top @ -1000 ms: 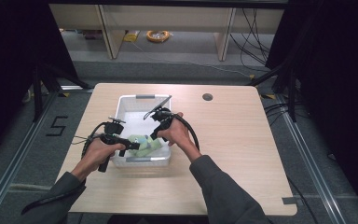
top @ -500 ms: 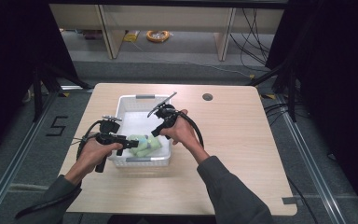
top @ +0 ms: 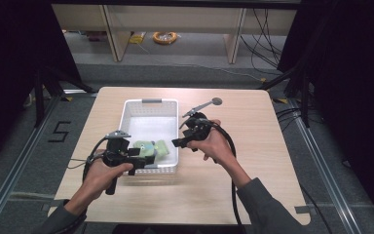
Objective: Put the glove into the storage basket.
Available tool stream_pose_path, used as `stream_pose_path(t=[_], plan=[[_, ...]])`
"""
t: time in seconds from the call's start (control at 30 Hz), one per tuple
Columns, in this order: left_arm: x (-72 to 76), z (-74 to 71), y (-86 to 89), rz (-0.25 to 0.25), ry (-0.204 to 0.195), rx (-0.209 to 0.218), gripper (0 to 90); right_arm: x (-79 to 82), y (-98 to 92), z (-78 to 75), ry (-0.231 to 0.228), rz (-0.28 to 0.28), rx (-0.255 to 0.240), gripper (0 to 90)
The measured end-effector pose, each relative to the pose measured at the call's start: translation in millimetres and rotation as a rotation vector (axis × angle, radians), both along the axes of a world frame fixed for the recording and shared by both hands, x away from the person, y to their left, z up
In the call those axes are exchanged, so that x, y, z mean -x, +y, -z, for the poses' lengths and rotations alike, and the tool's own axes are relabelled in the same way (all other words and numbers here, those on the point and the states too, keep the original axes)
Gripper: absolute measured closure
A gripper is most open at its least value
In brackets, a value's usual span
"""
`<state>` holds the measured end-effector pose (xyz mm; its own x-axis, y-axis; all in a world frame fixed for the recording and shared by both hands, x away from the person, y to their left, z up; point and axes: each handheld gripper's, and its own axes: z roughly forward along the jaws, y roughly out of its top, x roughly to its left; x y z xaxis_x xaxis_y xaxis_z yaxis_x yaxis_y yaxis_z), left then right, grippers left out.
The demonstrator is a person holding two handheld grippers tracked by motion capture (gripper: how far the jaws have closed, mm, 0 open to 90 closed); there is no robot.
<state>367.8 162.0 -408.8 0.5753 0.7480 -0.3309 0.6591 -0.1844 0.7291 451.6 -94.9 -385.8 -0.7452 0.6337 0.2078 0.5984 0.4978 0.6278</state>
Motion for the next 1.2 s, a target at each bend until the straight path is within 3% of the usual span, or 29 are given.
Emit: stream_pose_path(t=[0.07, 0.17, 0.2, 0.33, 0.37, 0.47, 0.5, 0.53, 0.57, 0.67, 0.7, 0.73, 0.77, 0.83, 0.9, 1.1, 1.2], plan=[[9.7, 1.8, -8.3, 0.015, -0.025, 0.017, 26.5, 7.0, -10.5, 0.8, -0.023, -0.026, -0.041, 37.3], [20.4, 5.8, -16.9, 0.032, -0.044, 0.035, 25.4, 21.2, -25.2, 0.6, -0.045, -0.014, -0.047, 35.2], [22.9, 8.2, -19.7, 0.040, -0.046, 0.036, 24.4, 26.4, -28.8, 2.9, -0.077, -0.003, -0.057, 34.5], [32.1, 17.8, -29.2, 0.073, -0.043, 0.048, 22.2, 43.4, -47.3, 9.7, -0.104, -0.005, -0.066, 33.3], [34.6, 19.9, -30.6, 0.076, -0.048, 0.051, 21.9, 50.8, -52.8, 11.3, -0.083, 0.008, -0.067, 33.6], [41.6, 26.4, -35.5, 0.081, -0.067, 0.040, 21.9, 60.6, -64.2, 21.5, -0.139, 0.006, -0.046, 34.1], [43.3, 28.4, -36.9, 0.086, -0.068, 0.047, 21.9, 66.0, -68.7, 24.5, -0.115, 0.019, -0.044, 34.1], [45.4, 29.9, -38.3, 0.092, -0.070, 0.047, 21.9, 67.2, -71.3, 29.3, -0.125, 0.009, -0.047, 33.2], [47.2, 30.7, -39.3, 0.096, -0.077, 0.044, 21.8, 71.4, -72.4, 31.5, -0.085, 0.024, -0.059, 32.7], [53.1, 34.5, -42.4, 0.107, -0.097, 0.028, 21.3, 76.4, -79.2, 38.6, -0.101, 0.024, -0.067, 30.8], [53.9, 36.2, -43.3, 0.103, -0.097, 0.043, 21.0, 78.1, -82.7, 40.9, -0.089, 0.008, -0.055, 30.7], [55.1, 37.8, -43.6, 0.102, -0.094, 0.044, 20.7, 81.1, -82.0, 44.0, -0.083, 0.031, -0.077, 30.7], [55.9, 41.0, -44.3, 0.116, -0.091, 0.039, 20.4, 81.5, -85.7, 44.9, -0.076, 0.017, -0.055, 30.6], [57.8, 45.3, -45.0, 0.127, -0.084, 0.038, 19.7, 84.4, -90.1, 50.8, -0.091, 0.017, -0.053, 30.0], [60.1, 51.9, -45.3, 0.130, -0.077, 0.036, 19.7, 89.0, -92.5, 53.9, -0.066, 0.032, -0.068, 29.0], [64.5, 63.4, -44.1, 0.143, -0.073, 0.007, 17.4, 93.4, -100.7, 65.6, -0.095, 0.028, -0.067, 23.2], [67.4, 63.9, -42.8, 0.154, -0.088, 0.000, 17.2, 99.2, -101.2, 68.6, -0.062, 0.034, -0.074, 22.6]])
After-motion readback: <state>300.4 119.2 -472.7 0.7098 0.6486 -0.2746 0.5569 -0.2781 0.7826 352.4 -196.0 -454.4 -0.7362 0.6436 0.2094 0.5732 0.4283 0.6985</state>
